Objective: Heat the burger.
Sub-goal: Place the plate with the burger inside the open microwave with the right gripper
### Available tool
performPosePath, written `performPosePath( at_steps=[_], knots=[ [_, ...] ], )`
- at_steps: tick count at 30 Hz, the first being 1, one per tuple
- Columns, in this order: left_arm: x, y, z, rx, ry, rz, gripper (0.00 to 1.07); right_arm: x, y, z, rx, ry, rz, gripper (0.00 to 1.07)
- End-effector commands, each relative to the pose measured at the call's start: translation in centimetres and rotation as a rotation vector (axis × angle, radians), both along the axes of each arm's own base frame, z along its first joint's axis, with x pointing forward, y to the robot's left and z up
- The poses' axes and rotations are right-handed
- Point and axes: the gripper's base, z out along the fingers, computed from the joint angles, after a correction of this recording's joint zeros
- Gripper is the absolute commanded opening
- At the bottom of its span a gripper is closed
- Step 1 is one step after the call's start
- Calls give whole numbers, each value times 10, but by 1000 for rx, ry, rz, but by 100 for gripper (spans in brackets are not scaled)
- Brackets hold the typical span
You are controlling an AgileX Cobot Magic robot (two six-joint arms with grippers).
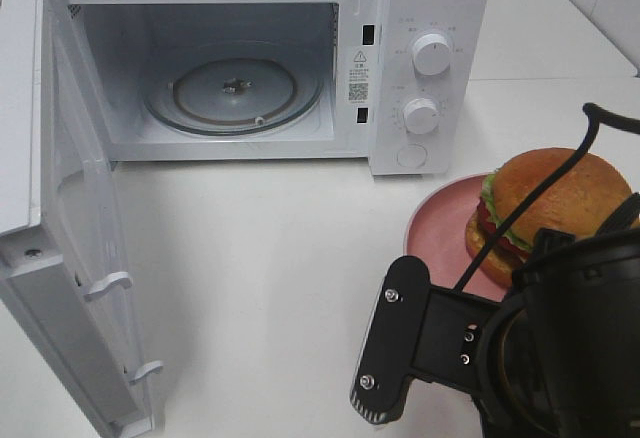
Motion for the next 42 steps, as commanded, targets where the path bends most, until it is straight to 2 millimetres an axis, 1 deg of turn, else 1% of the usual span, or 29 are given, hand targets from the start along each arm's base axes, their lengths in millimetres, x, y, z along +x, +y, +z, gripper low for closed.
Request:
performPosePath(
  at_steps=[1,2,3,5,7,8,9,10,12,22,24,25,26,27,29,30,32,35,37,40,42],
  knots=[
    [-2,0,0,-9,-26,-6,102,6,0,5,-66,-52,145,0],
    [-2,0,0,-9,-26,-6,102,6,0,5,-66,-52,145,0],
    [-2,0,0,-9,-26,-6,102,8,2,6,-69,-66,203,0],
    [-2,0,0,-9,-26,-6,102,9,3,6,-66,-73,226,0],
    [-2,0,0,-9,-26,-6,102,11,7,7,-62,-92,304,0],
    [-2,0,0,-9,-26,-6,102,11,7,7,-62,-92,304,0],
    [-2,0,0,-9,-26,-6,102,12,10,7,-62,-98,348,0],
    [-2,0,0,-9,-26,-6,102,12,10,7,-62,-98,348,0],
    [-2,0,0,-9,-26,-6,102,13,13,7,-52,-104,404,1],
    [-2,0,0,-9,-26,-6,102,14,20,8,-10,-122,470,1],
    [-2,0,0,-9,-26,-6,102,13,22,7,-20,-111,547,1],
    [-2,0,0,-9,-26,-6,102,13,22,7,-20,-111,547,1],
    [-2,0,0,-9,-26,-6,102,13,24,7,-31,-104,603,1],
    [-2,0,0,-9,-26,-6,102,13,24,7,-31,-104,603,1],
    [-2,0,0,-9,-26,-6,102,20,25,6,-13,-98,670,1],
    [-2,0,0,-9,-26,-6,102,20,25,6,-13,-98,670,1],
    [-2,0,0,-9,-26,-6,102,29,23,6,1,-99,698,1],
    [-2,0,0,-9,-26,-6,102,32,23,6,5,-99,712,1],
    [-2,0,0,-9,-26,-6,102,42,23,7,39,-108,783,1],
    [-2,0,0,-9,-26,-6,102,44,22,7,44,-108,790,1],
    [-2,0,0,-9,-26,-6,102,52,19,7,32,-108,854,1]
  ],
)
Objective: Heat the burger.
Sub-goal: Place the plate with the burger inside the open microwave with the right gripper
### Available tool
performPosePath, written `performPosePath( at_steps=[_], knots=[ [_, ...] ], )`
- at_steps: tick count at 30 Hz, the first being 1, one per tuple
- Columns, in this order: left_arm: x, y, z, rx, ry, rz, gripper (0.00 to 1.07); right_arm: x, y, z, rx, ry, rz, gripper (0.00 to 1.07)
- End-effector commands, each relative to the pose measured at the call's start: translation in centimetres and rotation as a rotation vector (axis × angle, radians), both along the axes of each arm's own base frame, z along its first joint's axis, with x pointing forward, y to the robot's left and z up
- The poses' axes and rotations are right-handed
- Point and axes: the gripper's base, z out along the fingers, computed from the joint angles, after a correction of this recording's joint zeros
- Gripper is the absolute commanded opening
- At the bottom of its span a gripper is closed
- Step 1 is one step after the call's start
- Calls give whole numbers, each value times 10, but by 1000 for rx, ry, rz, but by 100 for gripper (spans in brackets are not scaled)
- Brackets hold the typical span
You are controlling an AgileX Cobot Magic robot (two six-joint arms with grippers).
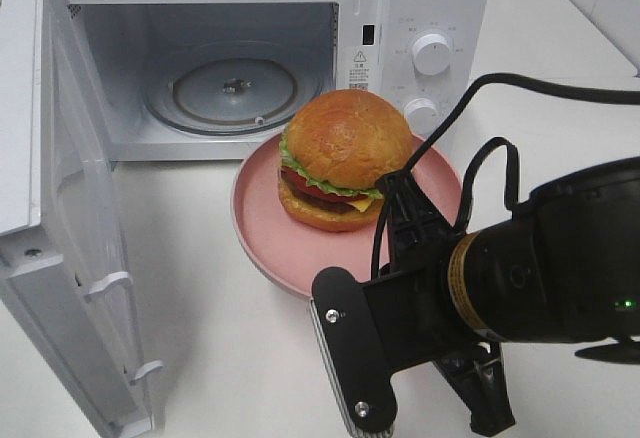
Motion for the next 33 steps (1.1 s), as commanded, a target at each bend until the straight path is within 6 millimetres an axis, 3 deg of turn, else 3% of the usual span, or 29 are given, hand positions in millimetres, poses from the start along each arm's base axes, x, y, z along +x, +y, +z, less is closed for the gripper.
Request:
performPosePath(
  at_steps=[1,16,33],
  knots=[
    [-2,0,0,-9,-26,-6,102,6,0,5,-2,-37,88,1],
    [-2,0,0,-9,-26,-6,102,22,-15,1,-25,59,276,1],
    [-2,0,0,-9,-26,-6,102,29,-15,4,53,41,345,1]
  ],
)
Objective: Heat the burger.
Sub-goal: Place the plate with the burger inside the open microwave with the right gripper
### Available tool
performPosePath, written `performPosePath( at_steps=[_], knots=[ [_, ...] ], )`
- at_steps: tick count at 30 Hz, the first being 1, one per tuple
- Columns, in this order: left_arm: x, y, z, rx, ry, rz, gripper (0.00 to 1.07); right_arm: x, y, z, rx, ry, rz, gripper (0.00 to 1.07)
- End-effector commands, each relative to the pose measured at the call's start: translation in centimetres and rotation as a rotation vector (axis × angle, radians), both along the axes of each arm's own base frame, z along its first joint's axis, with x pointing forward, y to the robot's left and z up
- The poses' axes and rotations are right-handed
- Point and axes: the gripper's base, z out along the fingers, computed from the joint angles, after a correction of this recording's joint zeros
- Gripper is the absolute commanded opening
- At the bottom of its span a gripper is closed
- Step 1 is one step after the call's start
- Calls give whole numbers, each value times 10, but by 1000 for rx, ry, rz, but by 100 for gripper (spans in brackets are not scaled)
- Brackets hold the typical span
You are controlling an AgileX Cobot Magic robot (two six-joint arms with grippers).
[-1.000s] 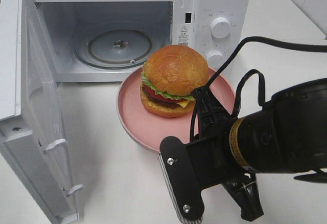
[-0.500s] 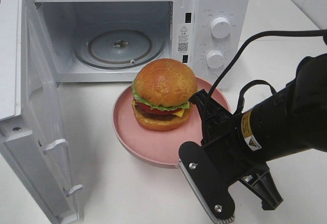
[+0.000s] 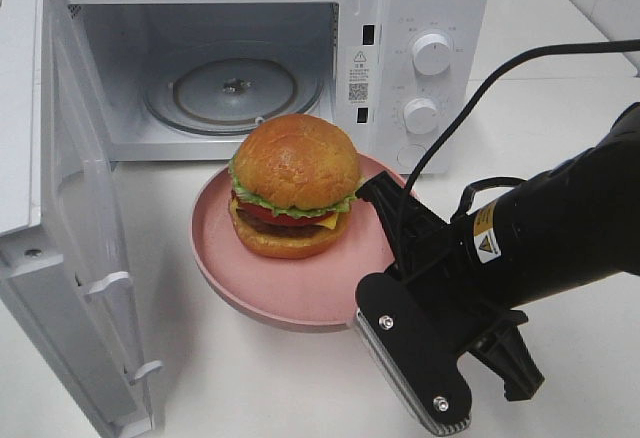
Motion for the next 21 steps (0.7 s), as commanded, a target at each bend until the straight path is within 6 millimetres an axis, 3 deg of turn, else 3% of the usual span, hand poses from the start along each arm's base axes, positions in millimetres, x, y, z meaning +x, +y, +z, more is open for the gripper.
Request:
performPosePath(
  at_steps=[1,21],
  knots=[
    [-2,0,0,-9,-26,-6,102,7,4,9,65,-76,-9,1],
    [-2,0,0,-9,-26,-6,102,17,8,16,60,-101,-54,1]
  ],
)
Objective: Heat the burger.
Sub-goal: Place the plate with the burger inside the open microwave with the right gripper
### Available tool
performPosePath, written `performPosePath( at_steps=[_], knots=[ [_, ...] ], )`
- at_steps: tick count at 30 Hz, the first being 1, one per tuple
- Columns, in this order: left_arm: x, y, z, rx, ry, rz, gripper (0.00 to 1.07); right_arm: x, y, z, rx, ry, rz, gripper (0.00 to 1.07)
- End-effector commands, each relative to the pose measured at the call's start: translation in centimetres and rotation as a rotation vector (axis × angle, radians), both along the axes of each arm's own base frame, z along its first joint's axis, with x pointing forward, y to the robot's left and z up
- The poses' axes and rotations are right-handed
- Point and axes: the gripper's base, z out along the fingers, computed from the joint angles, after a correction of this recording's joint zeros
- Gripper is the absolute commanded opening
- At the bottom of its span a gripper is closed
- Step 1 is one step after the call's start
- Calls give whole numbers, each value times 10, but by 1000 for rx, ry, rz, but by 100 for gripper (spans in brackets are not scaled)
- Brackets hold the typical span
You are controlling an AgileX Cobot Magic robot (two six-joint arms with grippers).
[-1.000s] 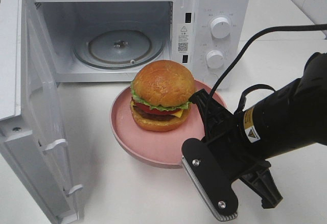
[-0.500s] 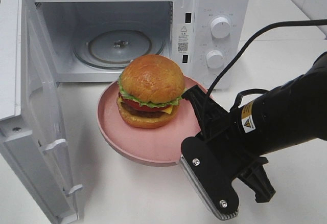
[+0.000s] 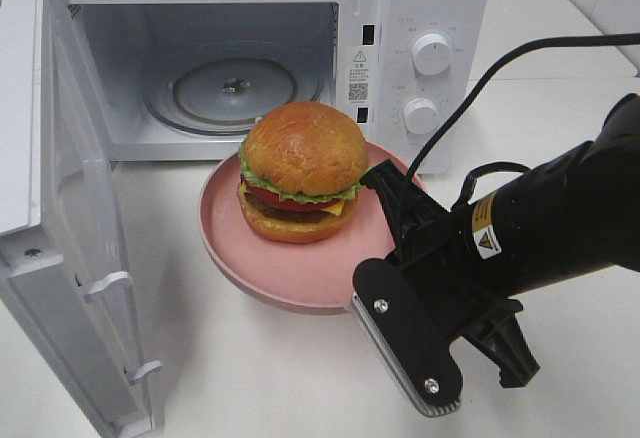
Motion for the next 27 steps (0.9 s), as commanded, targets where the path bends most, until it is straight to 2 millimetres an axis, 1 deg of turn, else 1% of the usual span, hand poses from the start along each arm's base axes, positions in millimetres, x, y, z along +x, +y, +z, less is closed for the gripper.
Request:
performPosePath(
  at_steps=[1,5,6,8,10,13,15,18,20,23,25,27],
  knots=[
    [-2,0,0,-9,-26,-6,102,16,12,15,59,-67,-23,1],
    [-2,0,0,-9,-26,-6,102,23,18,15,51,-55,-32,1],
    [-2,0,0,-9,-26,-6,102,28,23,15,47,-52,-34,1],
    [-2,0,0,-9,-26,-6,102,30,25,15,44,-50,-34,1],
    [-2,0,0,-9,-26,-6,102,40,34,16,47,-54,-35,1],
    [-2,0,0,-9,-26,-6,102,41,36,16,48,-55,-34,0],
    [-2,0,0,-9,-26,-6,102,50,44,15,54,-60,-33,0],
    [-2,0,0,-9,-26,-6,102,52,46,16,57,-63,-33,0],
    [-2,0,0,-9,-26,-6,102,60,54,16,63,-65,-39,0],
    [-2,0,0,-9,-26,-6,102,62,56,15,64,-63,-43,0],
    [-2,0,0,-9,-26,-6,102,69,62,15,64,-60,-50,0],
    [-2,0,0,-9,-26,-6,102,71,64,15,62,-60,-50,0]
  ],
)
